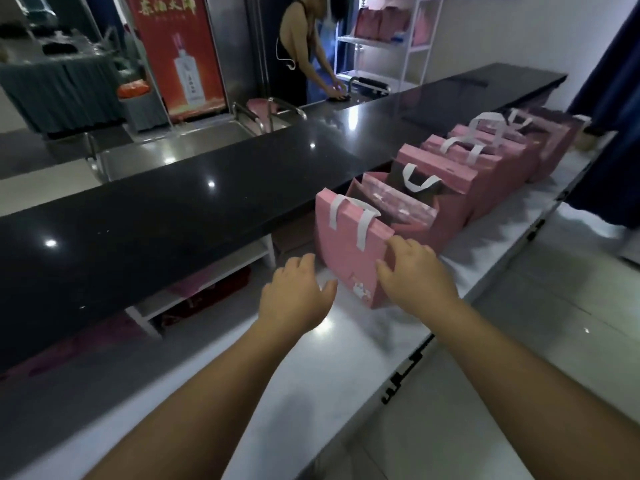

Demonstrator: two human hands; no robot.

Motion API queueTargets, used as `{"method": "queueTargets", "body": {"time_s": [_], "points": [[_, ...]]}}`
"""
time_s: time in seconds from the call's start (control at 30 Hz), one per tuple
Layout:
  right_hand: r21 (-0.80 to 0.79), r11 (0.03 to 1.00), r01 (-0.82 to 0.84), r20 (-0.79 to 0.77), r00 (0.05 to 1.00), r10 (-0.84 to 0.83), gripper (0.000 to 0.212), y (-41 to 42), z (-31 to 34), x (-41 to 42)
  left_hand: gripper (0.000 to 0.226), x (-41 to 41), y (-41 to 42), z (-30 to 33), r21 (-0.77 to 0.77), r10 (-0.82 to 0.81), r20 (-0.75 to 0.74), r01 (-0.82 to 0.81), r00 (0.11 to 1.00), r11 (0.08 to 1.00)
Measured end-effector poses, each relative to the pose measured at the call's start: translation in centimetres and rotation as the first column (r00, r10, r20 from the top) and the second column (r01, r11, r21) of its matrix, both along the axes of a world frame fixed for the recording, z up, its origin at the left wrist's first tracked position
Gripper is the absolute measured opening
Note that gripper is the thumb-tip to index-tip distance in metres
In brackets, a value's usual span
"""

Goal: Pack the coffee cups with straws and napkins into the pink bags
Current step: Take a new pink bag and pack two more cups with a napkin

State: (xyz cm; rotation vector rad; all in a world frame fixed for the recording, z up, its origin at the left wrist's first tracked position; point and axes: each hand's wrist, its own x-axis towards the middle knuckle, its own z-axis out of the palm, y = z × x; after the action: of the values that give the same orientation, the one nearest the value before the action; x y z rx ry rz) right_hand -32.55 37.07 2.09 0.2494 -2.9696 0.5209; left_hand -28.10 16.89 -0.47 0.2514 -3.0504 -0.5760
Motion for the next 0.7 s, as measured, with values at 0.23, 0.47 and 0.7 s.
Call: {"method": "queueTargets", "body": {"time_s": [0.23, 0.47, 0.7], "points": [[-0.086, 0.996, 0.032, 0.017, 0.999, -0.031, 0.029, 2.5, 0.9, -10.2, 0.065, -10.1, 4.9, -0.4, 0.118, 0.006, 0.037, -0.011, 0.999, 0.993], [-0.054, 0.993, -0.107, 0.099, 0.989, 0.112, 0.032, 4.5, 0.2, -20.0, 0.088, -17.5, 9.7, 0.5, 0.273, 0.253, 0.071, -0.263, 0.965, 0.925], [0.079, 0.947, -0.313, 0.127, 0.945, 0.301, 0.009, 2.6, -1.9, -25.1, 0.082, -19.6, 11.1, 0.4, 0.267, 0.362, 0.174, -0.398, 0.916, 0.878]]}}
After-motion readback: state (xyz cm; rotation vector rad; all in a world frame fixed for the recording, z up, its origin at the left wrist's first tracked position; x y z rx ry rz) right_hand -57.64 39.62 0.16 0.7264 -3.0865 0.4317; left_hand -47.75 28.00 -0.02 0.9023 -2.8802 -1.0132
